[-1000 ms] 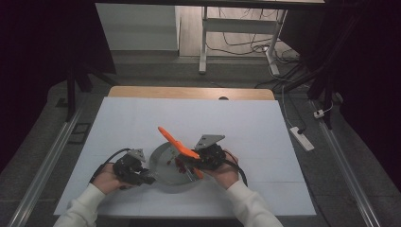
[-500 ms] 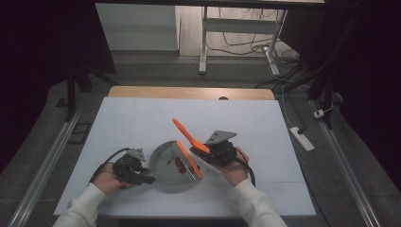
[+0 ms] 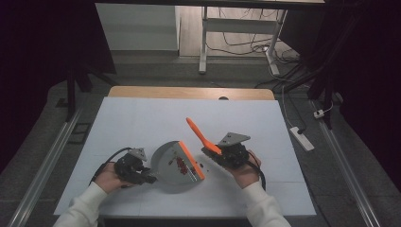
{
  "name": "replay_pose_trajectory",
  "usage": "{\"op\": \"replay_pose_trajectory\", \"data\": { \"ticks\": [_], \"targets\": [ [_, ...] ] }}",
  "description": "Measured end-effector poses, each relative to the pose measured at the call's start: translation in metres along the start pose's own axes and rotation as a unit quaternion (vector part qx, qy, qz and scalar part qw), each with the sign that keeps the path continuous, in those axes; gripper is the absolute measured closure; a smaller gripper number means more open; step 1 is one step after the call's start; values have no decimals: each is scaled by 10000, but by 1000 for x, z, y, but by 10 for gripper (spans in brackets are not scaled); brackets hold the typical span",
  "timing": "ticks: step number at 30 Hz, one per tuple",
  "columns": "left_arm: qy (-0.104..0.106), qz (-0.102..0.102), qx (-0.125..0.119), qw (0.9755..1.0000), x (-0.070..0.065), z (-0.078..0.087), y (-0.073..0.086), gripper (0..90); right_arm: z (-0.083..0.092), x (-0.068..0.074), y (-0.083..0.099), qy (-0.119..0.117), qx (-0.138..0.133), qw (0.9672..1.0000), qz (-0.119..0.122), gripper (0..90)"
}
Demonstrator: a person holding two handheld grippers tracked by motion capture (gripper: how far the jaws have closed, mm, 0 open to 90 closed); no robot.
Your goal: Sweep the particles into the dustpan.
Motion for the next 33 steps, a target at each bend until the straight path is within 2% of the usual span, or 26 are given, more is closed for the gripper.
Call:
{"op": "replay_pose_trajectory", "data": {
  "ticks": [7,11,16,24,27,29,33],
  "targets": [
    [11,-83,3,10000,-3,2,0,620,1,-4,2,1,-10,10000,-47,700],
    [38,-37,-52,10000,-3,4,1,620,-2,-4,3,-22,24,10000,-71,700],
    [42,-45,0,10000,-5,4,1,620,-4,-1,7,-74,112,9999,-36,700],
    [45,-50,84,9999,-9,3,1,620,-12,7,10,-49,293,9995,-82,700],
    [49,-51,85,9999,-9,2,1,620,-17,12,13,-127,355,9993,-18,700],
    [59,-57,98,9999,-9,2,1,620,-20,18,11,-192,333,9992,-51,700],
    [61,-55,108,9999,-8,1,1,620,-25,33,6,-221,343,9991,127,700]
  ]
}}
Point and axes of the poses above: each handheld gripper's, and its own axes: z roughly backward along the jaws, y roughly out of its underside, x roughly to its left, the point moved 1 cm from there along -z, roughly forward along the jaws, and after that the axes turned 5 degrees about -x, right-handed, at the moved point
